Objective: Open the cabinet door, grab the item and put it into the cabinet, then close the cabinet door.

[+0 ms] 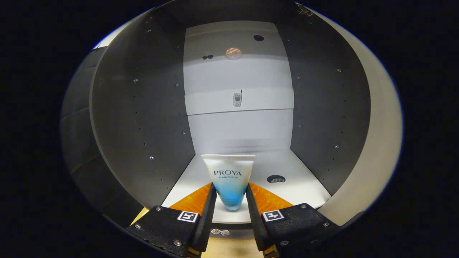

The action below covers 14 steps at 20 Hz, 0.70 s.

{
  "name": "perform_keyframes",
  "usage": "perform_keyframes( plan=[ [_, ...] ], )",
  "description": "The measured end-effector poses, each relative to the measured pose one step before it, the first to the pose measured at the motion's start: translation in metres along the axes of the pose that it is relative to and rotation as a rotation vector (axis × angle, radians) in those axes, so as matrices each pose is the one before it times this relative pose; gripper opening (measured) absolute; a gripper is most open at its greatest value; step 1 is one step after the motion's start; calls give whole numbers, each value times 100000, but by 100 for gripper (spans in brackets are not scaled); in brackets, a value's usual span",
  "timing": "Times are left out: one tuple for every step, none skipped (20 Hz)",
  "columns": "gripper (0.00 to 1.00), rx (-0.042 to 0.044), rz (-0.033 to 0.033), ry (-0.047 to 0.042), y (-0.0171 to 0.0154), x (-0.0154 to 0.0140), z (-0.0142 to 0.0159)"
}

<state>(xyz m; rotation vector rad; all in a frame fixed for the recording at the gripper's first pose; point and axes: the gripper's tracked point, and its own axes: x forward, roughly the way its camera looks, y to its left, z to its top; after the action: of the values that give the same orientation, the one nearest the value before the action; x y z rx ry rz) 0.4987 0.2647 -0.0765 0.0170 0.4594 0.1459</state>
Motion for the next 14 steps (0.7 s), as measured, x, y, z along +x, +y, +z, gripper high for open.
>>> perform_keyframes(
  plan=[
    [51,124,-686,819,-137,402,-230],
    [51,-249,-543,663,-37,372,-214],
    [51,-634,-368,735,-16,163,-287],
    [52,-967,-259,473,25,97,-229],
    [53,-870,-482,-84,-34,196,-122],
    [54,-525,-409,-1365,10,-22,298],
    [54,-139,377,-1371,200,-57,261],
    [56,76,229,-768,8,-243,175],
    [58,50,534,-509,147,-275,22],
    [62,-34,-272,-652,-72,-338,171],
    [65,-251,-421,-900,-26,-445,129],
    [74,-151,-1048,-1694,-156,-594,333],
    [81,85,-1004,-2063,-229,-597,383],
    [89,308,-694,-2169,-277,-832,411]
  ],
)
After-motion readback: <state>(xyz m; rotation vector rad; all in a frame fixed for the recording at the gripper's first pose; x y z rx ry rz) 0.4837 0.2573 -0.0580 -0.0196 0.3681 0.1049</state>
